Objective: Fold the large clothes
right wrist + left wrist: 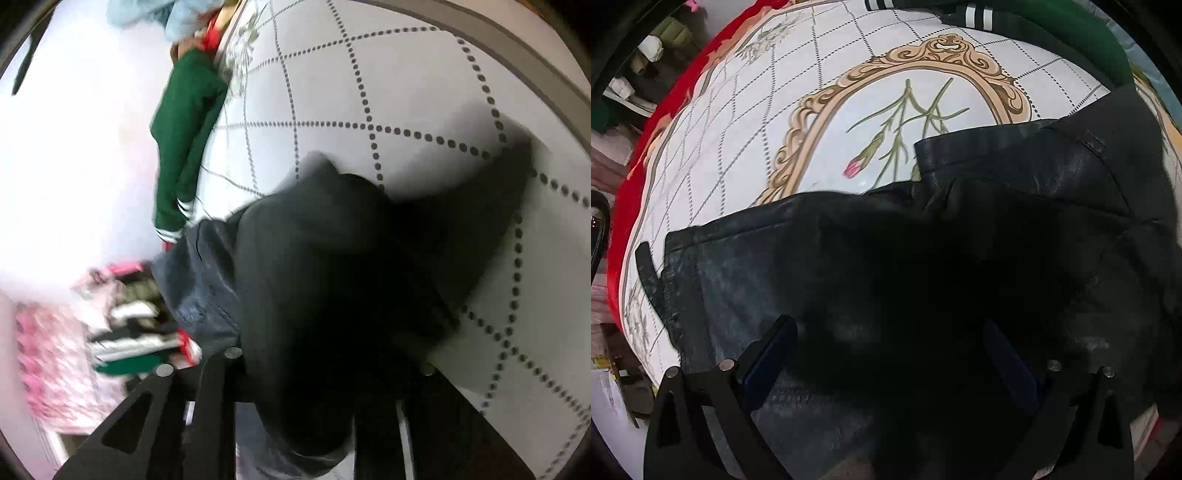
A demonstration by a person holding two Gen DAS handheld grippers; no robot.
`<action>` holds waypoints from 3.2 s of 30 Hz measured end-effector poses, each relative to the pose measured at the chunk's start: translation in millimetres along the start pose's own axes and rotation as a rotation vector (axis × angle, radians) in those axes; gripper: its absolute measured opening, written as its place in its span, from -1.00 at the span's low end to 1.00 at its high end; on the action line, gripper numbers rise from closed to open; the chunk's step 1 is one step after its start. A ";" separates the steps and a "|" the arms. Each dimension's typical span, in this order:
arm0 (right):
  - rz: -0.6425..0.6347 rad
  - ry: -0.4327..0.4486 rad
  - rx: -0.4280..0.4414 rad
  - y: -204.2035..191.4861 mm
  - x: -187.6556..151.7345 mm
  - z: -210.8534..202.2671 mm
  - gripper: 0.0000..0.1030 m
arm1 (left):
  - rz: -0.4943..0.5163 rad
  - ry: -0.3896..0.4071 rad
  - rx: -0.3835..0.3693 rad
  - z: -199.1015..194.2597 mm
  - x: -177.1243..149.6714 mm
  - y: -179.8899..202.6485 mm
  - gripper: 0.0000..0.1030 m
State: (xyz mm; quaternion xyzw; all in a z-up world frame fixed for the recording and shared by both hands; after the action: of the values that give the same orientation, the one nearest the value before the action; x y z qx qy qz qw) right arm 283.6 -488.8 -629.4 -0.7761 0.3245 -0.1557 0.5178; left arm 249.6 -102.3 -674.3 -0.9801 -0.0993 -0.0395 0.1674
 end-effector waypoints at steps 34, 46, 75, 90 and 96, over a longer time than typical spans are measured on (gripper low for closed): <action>-0.312 0.218 -0.201 -153.0 12.7 -46.5 -0.69 | 0.033 0.011 -0.362 -45.7 27.7 75.2 1.00; -0.847 -0.143 -0.355 -237.1 -149.7 106.9 -0.71 | -0.413 0.014 -0.102 -55.0 -54.3 -208.1 1.00; -0.601 -0.566 -0.566 -157.7 -83.5 175.6 0.01 | -0.278 0.093 0.046 -18.5 28.7 -169.1 1.00; -0.623 -0.564 -0.560 -205.0 -78.0 205.2 -0.54 | -0.226 0.119 -0.011 -38.5 61.4 -149.6 1.00; -0.547 -0.622 -0.651 -138.8 -69.0 260.5 -0.69 | -0.209 -0.020 -0.072 39.9 89.3 -108.0 1.00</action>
State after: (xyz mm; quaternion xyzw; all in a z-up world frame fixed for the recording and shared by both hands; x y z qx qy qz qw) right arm 430.5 -224.7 -605.5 -0.9626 -0.0275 0.0614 0.2624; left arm 316.1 27.2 -667.5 -0.9701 -0.2010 -0.0502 0.1262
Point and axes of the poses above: each gripper's, at about its wrist camera, not at the fingertips, and z roughly the way its jaws point, y to its right, x to its top, the point moved 10 cm from there along z, roughly the way its jaws point, and after that the axes turned 10 degrees about x, right-handed, at the moved point
